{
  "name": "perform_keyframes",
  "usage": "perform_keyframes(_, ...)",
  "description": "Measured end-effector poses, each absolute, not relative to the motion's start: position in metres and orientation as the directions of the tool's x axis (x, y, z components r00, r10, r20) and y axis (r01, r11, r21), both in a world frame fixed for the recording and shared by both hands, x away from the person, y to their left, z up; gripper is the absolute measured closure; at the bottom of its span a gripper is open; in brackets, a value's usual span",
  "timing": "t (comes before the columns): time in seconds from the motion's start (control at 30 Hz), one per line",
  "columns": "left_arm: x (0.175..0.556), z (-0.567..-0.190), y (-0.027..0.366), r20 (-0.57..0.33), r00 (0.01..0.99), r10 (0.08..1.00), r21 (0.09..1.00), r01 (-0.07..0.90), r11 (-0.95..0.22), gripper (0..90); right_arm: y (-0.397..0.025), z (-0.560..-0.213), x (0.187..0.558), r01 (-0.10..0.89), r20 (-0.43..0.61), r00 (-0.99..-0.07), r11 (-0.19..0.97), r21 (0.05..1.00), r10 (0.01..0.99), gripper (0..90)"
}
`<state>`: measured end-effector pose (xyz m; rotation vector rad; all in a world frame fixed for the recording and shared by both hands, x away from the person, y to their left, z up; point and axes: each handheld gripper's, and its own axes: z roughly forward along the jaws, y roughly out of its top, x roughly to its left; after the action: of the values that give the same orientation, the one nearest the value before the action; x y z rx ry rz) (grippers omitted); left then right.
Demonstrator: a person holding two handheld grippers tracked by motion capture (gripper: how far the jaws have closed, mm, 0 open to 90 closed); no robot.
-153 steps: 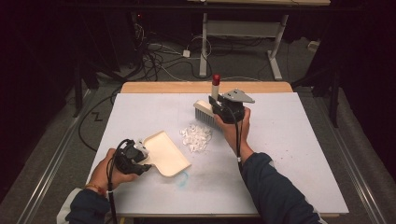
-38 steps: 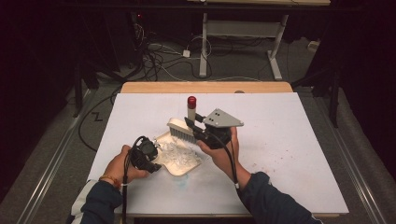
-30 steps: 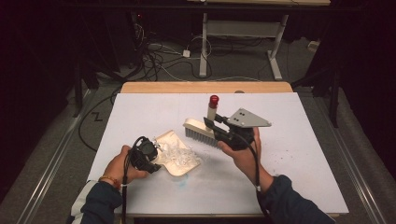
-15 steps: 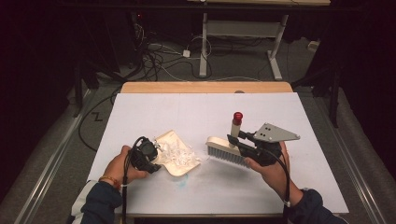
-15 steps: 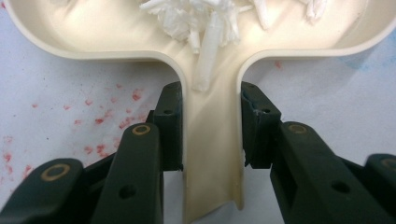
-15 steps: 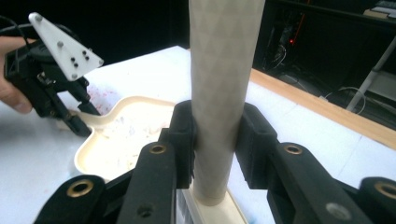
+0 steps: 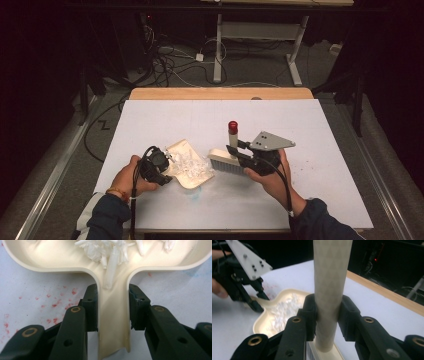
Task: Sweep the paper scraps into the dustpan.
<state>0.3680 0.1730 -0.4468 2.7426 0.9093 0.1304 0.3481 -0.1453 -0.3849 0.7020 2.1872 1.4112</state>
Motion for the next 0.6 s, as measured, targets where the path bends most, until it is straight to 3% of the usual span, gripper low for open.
perform_keyframes(0.27,0.368,-0.447,0.174,0.004,0.804,0.594,0.267,0.572,-0.776,63.6,-0.111,-0.379,0.357,0.152,-0.056,-0.799,0.292,0.944,0.598,70.9)
perform_keyframes(0.6,0.366,-0.447,0.174,0.009,0.803,0.595,0.269,0.572,-0.775,63.6,-0.126,-0.36,0.348,0.112,-0.088,-0.783,0.279,0.954,0.616,70.9)
